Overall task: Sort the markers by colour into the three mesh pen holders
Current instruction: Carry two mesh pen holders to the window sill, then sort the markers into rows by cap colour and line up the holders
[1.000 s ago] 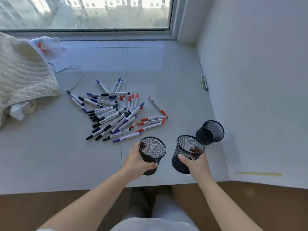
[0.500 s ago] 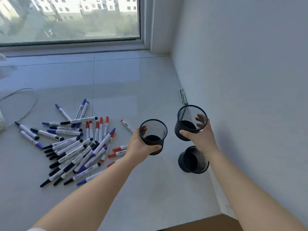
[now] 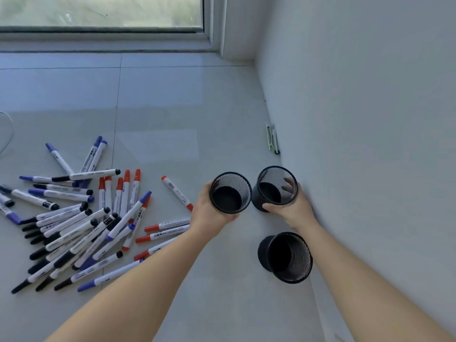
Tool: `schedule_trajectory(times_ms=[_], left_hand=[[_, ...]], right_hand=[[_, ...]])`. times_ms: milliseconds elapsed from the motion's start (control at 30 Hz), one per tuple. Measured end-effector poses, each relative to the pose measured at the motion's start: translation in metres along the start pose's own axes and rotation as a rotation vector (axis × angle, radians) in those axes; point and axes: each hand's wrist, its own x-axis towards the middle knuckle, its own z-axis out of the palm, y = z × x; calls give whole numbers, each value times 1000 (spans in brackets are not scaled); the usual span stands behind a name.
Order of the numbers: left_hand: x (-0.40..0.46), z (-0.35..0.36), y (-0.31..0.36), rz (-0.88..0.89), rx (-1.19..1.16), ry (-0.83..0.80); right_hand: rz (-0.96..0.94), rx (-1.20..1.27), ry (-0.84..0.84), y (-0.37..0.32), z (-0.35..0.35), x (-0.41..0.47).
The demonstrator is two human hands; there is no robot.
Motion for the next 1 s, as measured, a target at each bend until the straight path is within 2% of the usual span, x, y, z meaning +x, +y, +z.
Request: schedule_trajectory(times_ms=[233,300,433,567,700,867,1000], left_hand=[[-4,3,-3,-15,8,-30],[-13,-1,0,-70,67,-48],[-39,-20,10,-140,-6,4],[-71,-69,10,-140,-104,63],[-100,-129,-14,-110,-43,59],[-135,-220,-79,-194,54,68],[-141,-299,-133,-257,95,85]], right_hand=[[75,37,-19,8,-4,-6],[61,-55,-28,-2,-8,-14],[-13,-413,125,-30,-11,-44],[-155,-361,201,-67,17,-88],[-241,-279,51,-89,79,-131],[-212,-316,-213,-100,173,-181],[-177,-326,-284,-112,241,-209]])
